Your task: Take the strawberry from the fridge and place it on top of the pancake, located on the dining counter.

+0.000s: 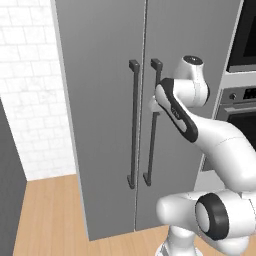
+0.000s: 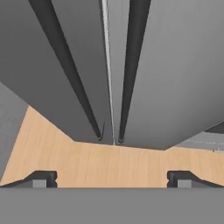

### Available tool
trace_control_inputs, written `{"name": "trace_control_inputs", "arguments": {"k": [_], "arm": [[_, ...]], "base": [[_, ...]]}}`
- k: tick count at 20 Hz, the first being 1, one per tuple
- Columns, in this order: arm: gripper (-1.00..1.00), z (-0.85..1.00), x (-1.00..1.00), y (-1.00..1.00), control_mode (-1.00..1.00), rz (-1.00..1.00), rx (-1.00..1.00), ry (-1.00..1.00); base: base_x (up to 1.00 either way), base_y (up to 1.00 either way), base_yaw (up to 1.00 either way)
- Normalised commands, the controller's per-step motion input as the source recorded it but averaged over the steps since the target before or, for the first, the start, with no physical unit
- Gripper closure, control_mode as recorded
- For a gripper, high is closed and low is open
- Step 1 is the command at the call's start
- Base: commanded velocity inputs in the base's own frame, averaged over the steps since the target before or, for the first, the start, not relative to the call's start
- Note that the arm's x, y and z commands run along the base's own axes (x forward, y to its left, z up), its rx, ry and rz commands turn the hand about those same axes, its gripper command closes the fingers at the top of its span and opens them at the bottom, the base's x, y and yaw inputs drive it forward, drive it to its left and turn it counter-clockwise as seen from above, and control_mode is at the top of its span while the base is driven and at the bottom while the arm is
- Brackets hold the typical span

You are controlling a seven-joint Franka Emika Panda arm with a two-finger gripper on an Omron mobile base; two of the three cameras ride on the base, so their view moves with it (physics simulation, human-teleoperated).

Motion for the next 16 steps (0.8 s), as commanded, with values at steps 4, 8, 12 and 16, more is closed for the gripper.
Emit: {"name": "trace_control_inputs", "arguments": {"k": [4, 8, 12, 16], "arm": [[-1.00, -0.13, 0.56, -0.16, -1.00, -0.01, -0.02, -0.07], [-1.00, -0.22, 0.51, -0.16, -1.00, -0.09, -0.05, 0.00], [-1.00, -0.20, 0.61, 0.00, -1.00, -0.07, 0.00, -0.11], [-1.00, -0.14, 0.33, 0.01, -1.00, -0.01, 0.00, -0.12]], "base": [[0.00, 0.00, 0.00], [0.00, 0.00, 0.00], [0.00, 0.00, 0.00], [0.00, 0.00, 0.00]]}}
